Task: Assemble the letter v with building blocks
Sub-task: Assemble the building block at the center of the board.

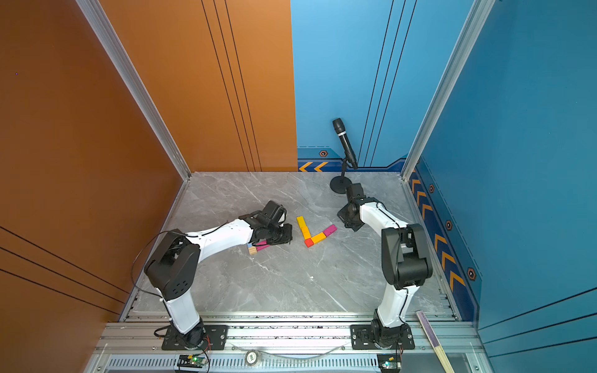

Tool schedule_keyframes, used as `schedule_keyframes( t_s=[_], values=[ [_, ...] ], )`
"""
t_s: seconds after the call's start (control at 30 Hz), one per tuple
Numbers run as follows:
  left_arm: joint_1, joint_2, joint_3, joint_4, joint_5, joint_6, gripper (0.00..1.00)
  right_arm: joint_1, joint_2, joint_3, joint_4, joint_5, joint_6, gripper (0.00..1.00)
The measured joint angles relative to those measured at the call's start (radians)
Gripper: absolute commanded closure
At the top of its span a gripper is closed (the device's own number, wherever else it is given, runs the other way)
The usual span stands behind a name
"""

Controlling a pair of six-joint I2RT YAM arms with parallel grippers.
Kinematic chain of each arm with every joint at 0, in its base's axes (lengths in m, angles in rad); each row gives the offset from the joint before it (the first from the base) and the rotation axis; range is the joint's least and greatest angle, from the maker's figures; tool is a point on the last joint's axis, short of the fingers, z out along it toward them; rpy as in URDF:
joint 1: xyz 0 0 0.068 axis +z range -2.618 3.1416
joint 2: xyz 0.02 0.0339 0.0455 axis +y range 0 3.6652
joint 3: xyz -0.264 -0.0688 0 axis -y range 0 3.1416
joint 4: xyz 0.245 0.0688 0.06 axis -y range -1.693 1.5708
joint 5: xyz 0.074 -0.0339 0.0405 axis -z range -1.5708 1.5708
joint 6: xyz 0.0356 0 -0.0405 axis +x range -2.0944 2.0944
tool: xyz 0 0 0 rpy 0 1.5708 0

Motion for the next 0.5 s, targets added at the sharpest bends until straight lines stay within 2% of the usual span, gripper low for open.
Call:
schedule_keyframes(
  t_s=[0.17, 0.5],
  values=[
    [-0.019, 0.039, 0.03, -0.014, -0.003, -0.003, 1.0, 0.0, 0.074, 0.026, 0.004, -0.032, -0.037, 1.0],
    [-0.037, 0.119, 0.057, -0.035, -0.003, -0.016, 1.0, 0.0, 0.109, 0.043, 0.027, -0.059, -0.055, 1.0]
  ],
)
